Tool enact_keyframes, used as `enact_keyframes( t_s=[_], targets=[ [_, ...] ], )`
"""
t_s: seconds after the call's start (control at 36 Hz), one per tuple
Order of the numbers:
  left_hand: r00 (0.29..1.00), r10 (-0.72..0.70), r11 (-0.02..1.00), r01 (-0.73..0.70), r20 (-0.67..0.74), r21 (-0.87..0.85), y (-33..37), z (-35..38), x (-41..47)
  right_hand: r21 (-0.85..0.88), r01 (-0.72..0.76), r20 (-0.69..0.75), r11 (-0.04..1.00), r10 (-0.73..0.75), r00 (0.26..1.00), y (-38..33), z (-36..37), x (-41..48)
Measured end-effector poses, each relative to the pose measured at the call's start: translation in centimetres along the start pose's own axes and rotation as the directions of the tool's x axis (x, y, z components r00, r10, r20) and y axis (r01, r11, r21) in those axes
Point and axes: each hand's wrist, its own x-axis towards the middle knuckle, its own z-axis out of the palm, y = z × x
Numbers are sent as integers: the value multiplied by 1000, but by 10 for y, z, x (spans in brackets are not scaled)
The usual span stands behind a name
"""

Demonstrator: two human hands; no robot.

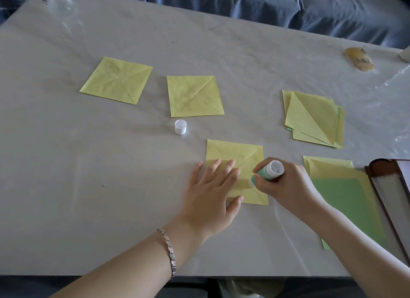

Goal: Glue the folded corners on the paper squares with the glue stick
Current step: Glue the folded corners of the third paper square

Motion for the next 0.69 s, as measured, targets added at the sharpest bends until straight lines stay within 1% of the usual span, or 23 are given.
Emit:
enact_keyframes(
  t_s=[0.11, 0.25, 0.33, 0.47, 0.58, 0.69],
  targets=[
    [1000, -7, 1000, 7, -5, 8, 0, 0, 1, -43, 36, -66, 998, -39, 997, -8, 4, 23],
    [999, -38, 999, 38, 5, -7, 1, 0, -1, -42, 5, -122, 999, -10, 993, -12, 6, 44],
    [999, -49, 999, 49, -3, -17, 1, 0, 0, -41, -1, -129, 999, -4, 992, -14, 5, 43],
    [998, -59, 998, 58, -18, -21, 2, 0, 0, -61, -12, -90, 998, 7, 996, -11, 4, 22],
    [998, -66, 998, 66, -16, -23, 2, 0, -1, -25, -18, -1, 1000, 18, 1000, -6, 5, 0],
    [997, -68, 998, 68, -23, -13, 1, 1, -1, -10, -16, 18, 1000, 16, 1000, -5, 6, -3]
  ],
)
